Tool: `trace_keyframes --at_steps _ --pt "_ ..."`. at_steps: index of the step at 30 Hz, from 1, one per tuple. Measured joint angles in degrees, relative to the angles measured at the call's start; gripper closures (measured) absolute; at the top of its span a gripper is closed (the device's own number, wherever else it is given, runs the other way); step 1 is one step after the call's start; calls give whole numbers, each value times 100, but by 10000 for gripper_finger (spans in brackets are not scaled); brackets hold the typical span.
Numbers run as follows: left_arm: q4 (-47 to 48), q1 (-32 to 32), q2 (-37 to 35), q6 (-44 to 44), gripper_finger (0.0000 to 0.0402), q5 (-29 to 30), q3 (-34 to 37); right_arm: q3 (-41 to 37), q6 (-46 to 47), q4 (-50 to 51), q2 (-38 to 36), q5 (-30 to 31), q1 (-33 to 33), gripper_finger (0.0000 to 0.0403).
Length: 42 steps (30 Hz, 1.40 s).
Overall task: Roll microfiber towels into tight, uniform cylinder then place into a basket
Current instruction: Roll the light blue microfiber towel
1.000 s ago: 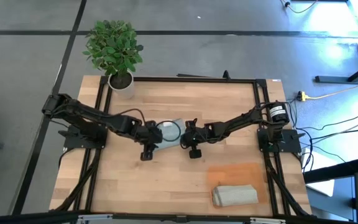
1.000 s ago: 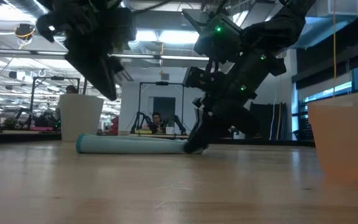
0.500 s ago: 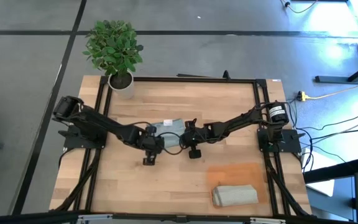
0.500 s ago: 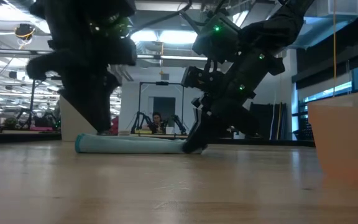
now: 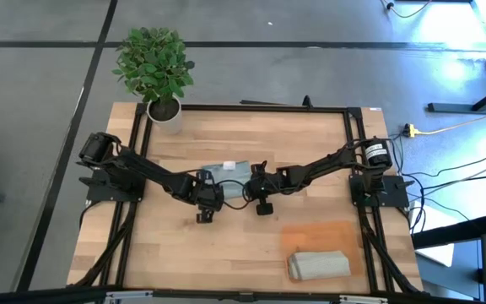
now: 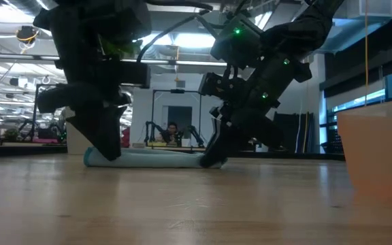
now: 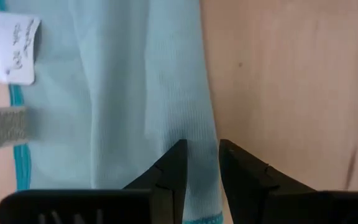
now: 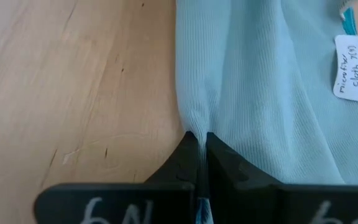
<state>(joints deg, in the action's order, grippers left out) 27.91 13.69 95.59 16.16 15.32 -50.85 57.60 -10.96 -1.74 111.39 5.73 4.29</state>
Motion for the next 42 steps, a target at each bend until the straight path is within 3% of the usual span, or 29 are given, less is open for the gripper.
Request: trace_keyframes --at_steps 14,19,21,34,42 --pt "308 -19 420 154 317 251 -22 7 6 -2 -4 -3 0 389" --pt "333 -24 459 73 371 162 -28 7 20 25 -10 -189 -4 389" --pt "341 -70 416 190 392 -19 -26 7 109 37 -30 -377 -7 389" --pt "418 -410 -404 235 401 -2129 22 65 1249 252 -206 -2199 -273 392" --pt "483 -751 -572 500 401 -2560 17 429 2220 853 -269 -3224 -750 392"
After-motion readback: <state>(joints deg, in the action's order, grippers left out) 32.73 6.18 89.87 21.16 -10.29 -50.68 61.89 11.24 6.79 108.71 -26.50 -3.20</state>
